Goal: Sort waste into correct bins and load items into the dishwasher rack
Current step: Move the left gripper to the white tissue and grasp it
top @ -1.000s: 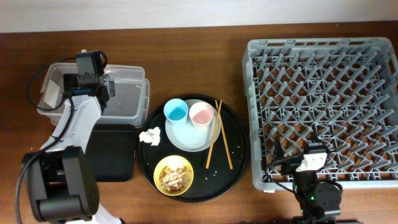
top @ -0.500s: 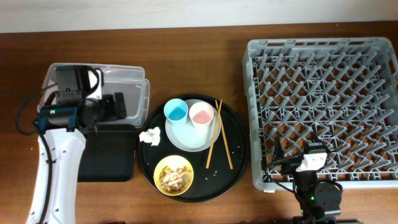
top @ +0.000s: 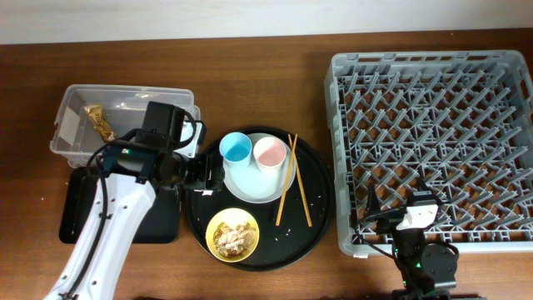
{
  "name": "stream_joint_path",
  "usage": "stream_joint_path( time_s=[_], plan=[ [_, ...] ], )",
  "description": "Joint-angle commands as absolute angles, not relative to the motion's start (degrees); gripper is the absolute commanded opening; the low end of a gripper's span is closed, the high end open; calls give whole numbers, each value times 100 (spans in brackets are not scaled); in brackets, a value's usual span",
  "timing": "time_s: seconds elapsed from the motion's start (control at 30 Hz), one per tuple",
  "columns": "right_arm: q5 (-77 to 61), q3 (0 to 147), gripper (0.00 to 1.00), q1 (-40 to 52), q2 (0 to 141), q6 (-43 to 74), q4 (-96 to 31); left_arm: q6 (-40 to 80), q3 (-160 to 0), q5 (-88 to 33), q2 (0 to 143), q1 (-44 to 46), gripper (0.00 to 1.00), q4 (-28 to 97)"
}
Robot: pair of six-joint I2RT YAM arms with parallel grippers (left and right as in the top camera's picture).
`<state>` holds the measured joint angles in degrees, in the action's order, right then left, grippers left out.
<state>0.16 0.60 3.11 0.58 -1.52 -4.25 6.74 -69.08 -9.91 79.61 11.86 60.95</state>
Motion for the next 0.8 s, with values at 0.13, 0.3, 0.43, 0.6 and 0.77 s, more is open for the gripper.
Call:
stream_joint_path(
  time_s=[0.13,0.3,0.43,0.6,0.77],
  plan=[
    [49,32,98,338,25,-128,-458,2331,-6383,320,7889,1623,91,5920],
    [51,32,98,338,25,-128,-458,2401,-5258,628,7889,2126,83,4397],
    [51,32,98,338,25,-128,-458,2399,-5024,954,7896,2123,84,3896],
    [49,32,98,338,25,-128,-458,2394,-4482,1680,7896,2121,85,3221],
    [49,32,98,338,25,-128,-458,2394,-4451,1675,7935,2123,85,2915]
  ],
)
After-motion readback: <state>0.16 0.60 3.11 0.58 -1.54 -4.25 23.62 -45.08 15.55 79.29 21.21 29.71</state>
